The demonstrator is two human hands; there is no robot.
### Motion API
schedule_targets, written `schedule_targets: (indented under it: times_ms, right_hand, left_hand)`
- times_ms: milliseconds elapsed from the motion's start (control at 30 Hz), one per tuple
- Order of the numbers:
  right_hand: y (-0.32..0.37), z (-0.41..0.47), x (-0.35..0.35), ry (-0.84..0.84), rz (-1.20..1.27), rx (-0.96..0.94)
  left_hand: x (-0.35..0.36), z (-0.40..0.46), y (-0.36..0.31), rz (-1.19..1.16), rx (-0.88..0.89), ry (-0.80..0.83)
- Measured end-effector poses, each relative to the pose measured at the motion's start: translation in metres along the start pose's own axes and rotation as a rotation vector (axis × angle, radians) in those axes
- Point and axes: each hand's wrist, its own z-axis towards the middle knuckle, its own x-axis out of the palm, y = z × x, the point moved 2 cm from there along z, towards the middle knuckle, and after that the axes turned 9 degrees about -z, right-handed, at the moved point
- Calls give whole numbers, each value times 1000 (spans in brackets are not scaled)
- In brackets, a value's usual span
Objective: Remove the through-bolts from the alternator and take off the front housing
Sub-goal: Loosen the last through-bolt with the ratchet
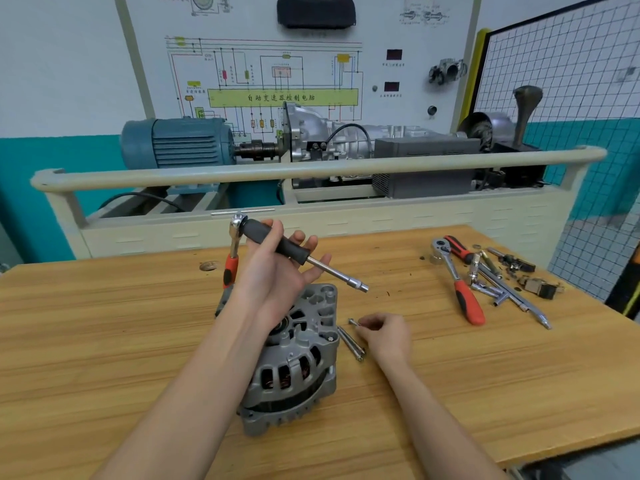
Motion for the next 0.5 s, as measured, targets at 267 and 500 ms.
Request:
schedule_targets:
  times_ms: [267, 500]
  right_hand:
    - [-4, -2, -5, 64, 15, -72]
    - [0, -9, -8, 60, 31, -113]
  left_hand:
    - [1, -6, 1, 14, 17, 25]
    - [7, -9, -5, -31, 9, 56]
